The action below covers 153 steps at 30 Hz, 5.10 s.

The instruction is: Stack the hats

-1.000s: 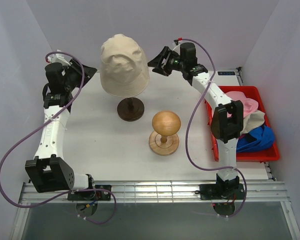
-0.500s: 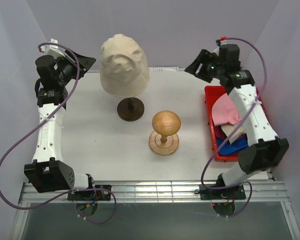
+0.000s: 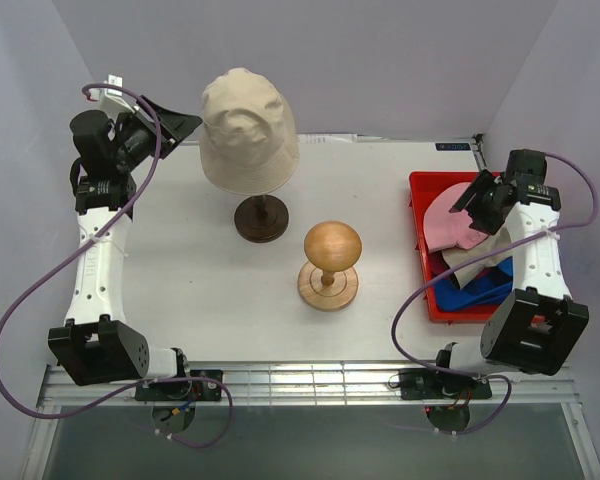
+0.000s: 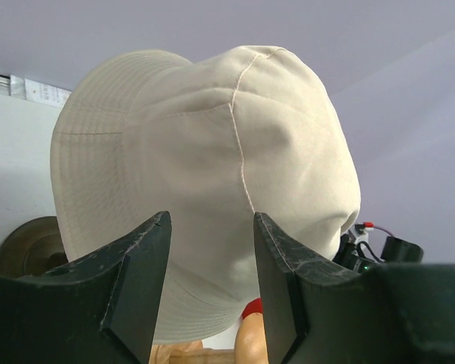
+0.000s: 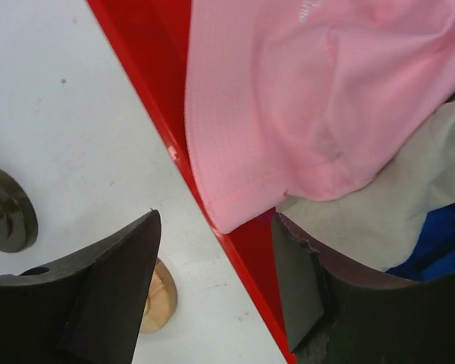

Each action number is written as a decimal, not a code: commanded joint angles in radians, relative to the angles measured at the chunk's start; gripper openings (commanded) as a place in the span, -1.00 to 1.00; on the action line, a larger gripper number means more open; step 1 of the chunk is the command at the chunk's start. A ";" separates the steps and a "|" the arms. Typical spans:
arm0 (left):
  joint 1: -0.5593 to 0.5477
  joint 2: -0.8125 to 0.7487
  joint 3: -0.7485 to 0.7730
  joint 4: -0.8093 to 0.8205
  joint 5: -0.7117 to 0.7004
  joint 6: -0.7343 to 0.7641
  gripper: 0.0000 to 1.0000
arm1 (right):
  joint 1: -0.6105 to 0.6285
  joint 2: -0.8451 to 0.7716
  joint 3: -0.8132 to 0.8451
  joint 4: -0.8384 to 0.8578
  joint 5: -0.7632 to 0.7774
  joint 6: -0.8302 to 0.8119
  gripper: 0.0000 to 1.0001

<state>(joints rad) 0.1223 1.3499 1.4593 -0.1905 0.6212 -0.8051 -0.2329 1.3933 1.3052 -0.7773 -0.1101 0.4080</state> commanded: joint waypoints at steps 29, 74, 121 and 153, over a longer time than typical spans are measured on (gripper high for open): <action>0.004 -0.031 -0.066 0.117 0.075 -0.066 0.17 | -0.131 0.118 -0.130 0.200 0.138 0.038 0.08; -0.059 -0.026 0.087 0.352 0.183 -0.293 0.52 | 0.204 0.233 0.680 1.233 -0.947 0.757 -0.84; -0.610 -0.057 -0.202 0.775 -0.144 -0.896 0.66 | 0.369 0.119 0.710 1.484 -1.091 0.908 -0.84; -0.624 -0.113 -0.275 0.842 -0.198 -0.936 0.66 | 0.386 0.044 0.588 1.503 -1.100 0.867 -0.84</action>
<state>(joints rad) -0.4950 1.2877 1.1858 0.6159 0.4393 -1.7401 0.1463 1.4723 1.9011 0.6670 -1.2152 1.2945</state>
